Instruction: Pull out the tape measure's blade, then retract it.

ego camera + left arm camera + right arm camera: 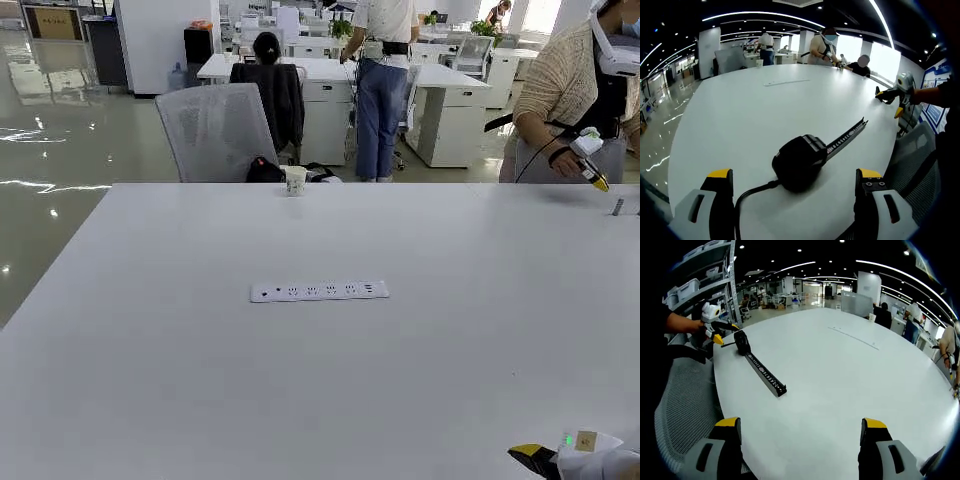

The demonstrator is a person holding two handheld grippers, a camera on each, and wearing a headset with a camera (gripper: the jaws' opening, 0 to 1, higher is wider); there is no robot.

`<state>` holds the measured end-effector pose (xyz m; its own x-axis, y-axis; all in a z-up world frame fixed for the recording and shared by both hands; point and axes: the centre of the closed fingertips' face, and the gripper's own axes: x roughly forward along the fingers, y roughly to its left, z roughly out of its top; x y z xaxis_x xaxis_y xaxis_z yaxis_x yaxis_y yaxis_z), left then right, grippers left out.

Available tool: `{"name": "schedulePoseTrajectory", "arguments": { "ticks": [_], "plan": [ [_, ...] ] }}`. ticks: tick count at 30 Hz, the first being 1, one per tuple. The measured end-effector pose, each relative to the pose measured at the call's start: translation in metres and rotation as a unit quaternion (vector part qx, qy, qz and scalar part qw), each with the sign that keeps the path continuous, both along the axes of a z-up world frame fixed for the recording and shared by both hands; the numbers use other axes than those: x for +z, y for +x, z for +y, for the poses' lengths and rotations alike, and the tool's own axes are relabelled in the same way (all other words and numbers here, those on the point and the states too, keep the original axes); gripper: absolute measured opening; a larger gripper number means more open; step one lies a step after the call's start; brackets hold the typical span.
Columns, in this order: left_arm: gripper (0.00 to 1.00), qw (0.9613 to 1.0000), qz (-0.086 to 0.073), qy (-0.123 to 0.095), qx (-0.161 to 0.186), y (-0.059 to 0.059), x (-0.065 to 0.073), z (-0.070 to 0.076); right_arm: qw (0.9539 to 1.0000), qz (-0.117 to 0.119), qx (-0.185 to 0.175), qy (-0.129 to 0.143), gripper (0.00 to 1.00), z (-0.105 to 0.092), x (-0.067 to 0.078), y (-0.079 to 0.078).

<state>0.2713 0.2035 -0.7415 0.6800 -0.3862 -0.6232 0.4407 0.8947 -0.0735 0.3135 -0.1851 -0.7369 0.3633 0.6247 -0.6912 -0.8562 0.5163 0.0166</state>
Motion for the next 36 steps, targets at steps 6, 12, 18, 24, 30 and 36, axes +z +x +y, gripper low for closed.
{"name": "schedulePoseTrajectory", "arguments": {
  "ticks": [6, 12, 18, 24, 30, 36],
  "plan": [
    [0.99, 0.9999, 0.001, -0.001, 0.013, 0.002, 0.001, -0.002, 0.9995, 0.011, 0.020, -0.021, 0.99, 0.005, 0.002, 0.002],
    [0.99, 0.9995, -0.005, -0.006, 0.030, 0.003, 0.002, -0.008, 0.9977, 0.006, 0.051, -0.044, 0.99, 0.013, 0.005, 0.008],
    [0.99, 0.9965, -0.010, -0.032, 0.076, 0.010, 0.003, -0.012, 0.9927, 0.006, 0.095, -0.074, 0.99, 0.024, 0.000, 0.013],
    [0.99, 0.9963, -0.022, -0.033, 0.076, 0.015, 0.002, -0.025, 0.9833, -0.004, 0.150, -0.103, 0.99, 0.040, -0.005, 0.015],
    [0.99, 0.9950, -0.033, -0.033, 0.089, 0.024, 0.002, -0.034, 0.9751, -0.015, 0.189, -0.115, 0.99, 0.053, -0.009, 0.017],
    [0.99, 0.9921, -0.034, -0.031, 0.117, 0.029, -0.007, -0.037, 0.9702, -0.011, 0.211, -0.119, 0.99, 0.066, -0.013, 0.017]
  ]
}}
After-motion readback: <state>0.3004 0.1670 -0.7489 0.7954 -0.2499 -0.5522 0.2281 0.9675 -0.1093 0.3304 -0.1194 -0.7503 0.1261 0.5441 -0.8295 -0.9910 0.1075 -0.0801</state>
